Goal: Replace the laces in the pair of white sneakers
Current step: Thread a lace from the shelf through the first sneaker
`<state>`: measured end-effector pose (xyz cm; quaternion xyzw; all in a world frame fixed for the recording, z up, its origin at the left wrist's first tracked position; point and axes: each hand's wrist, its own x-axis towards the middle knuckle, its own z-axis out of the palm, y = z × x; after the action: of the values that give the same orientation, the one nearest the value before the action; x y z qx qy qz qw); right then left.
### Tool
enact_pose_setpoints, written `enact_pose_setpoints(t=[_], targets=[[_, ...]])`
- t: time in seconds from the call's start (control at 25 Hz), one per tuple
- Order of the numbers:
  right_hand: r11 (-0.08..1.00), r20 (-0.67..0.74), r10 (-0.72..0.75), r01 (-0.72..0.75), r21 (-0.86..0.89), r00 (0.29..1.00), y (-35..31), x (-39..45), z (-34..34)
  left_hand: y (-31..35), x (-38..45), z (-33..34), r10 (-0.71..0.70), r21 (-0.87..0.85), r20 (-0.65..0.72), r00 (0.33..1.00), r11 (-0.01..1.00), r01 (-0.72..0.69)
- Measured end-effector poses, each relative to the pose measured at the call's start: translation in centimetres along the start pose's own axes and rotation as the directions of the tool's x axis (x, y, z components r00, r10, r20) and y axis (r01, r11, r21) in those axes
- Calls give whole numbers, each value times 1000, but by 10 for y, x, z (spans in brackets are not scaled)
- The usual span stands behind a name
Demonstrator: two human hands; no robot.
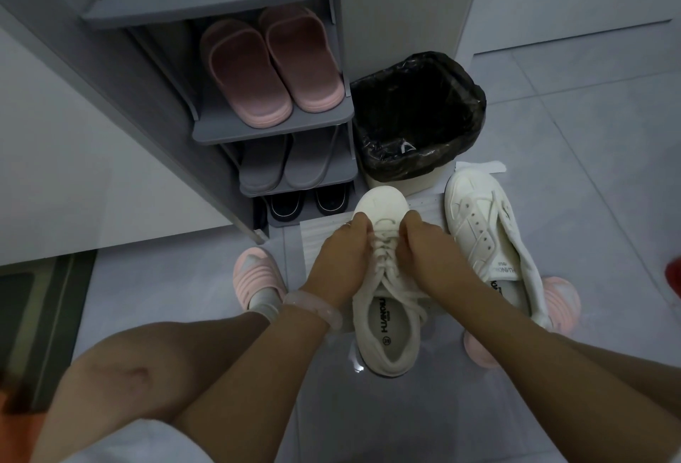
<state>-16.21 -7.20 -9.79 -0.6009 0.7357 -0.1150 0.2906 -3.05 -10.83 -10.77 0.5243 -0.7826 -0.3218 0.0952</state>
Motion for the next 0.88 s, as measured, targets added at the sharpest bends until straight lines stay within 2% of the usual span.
enact_pose_setpoints(t=[0.08,0.16,0.4,0.52,0.64,0.76,0.88], targets=[[992,-13,20,-19,125,1000,6,2,-3,-6,3,-1,-25,-121,-22,999,992,23],[989,-4,44,-43,141,999,9,5,-3,-9,6,1,-32,-123,-56,998,992,25],[971,-15,-71,65,-230,997,0,7,4,-3,11,11,62,165,-56,997,985,-52],[959,-12,-67,61,-278,998,-4,6,3,0,10,13,77,233,-38,996,970,-66],[979,-10,-14,12,-204,1000,-6,7,2,0,11,13,45,182,-21,999,983,-40],[991,-22,-38,35,-127,999,-1,6,3,-4,10,9,25,85,12,1000,996,-26],[976,15,12,-15,215,1000,8,-2,-9,-5,4,-5,-63,-179,28,998,982,67]])
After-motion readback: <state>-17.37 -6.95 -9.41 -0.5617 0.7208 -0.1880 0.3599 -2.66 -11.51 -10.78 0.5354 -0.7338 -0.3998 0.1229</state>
